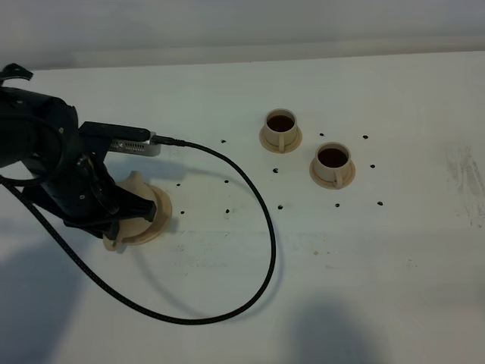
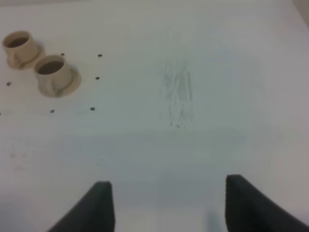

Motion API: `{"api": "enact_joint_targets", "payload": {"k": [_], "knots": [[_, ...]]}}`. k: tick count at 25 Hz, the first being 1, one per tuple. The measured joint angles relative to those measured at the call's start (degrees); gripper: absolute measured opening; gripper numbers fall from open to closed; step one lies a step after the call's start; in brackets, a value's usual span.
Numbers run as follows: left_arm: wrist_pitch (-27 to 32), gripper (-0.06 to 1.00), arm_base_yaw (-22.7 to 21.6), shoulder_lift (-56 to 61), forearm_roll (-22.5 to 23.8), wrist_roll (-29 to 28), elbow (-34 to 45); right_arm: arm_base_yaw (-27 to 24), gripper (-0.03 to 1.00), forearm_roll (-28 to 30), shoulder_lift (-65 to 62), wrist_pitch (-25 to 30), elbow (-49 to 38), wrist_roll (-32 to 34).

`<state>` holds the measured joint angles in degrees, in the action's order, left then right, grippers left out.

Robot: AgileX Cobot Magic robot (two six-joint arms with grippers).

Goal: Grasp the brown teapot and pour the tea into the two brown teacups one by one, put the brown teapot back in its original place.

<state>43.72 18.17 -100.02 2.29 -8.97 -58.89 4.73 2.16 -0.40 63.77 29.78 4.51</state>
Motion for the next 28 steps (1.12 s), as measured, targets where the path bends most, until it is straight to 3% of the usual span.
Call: {"api": "enact_joint_targets", "payload": {"k": [28], "knots": [[-0.5,0.01,0.1,-1.9,0.9,1.2,0.0,0.0,0.49,0.0,0.0,0.0,0.0,0.0]]}}
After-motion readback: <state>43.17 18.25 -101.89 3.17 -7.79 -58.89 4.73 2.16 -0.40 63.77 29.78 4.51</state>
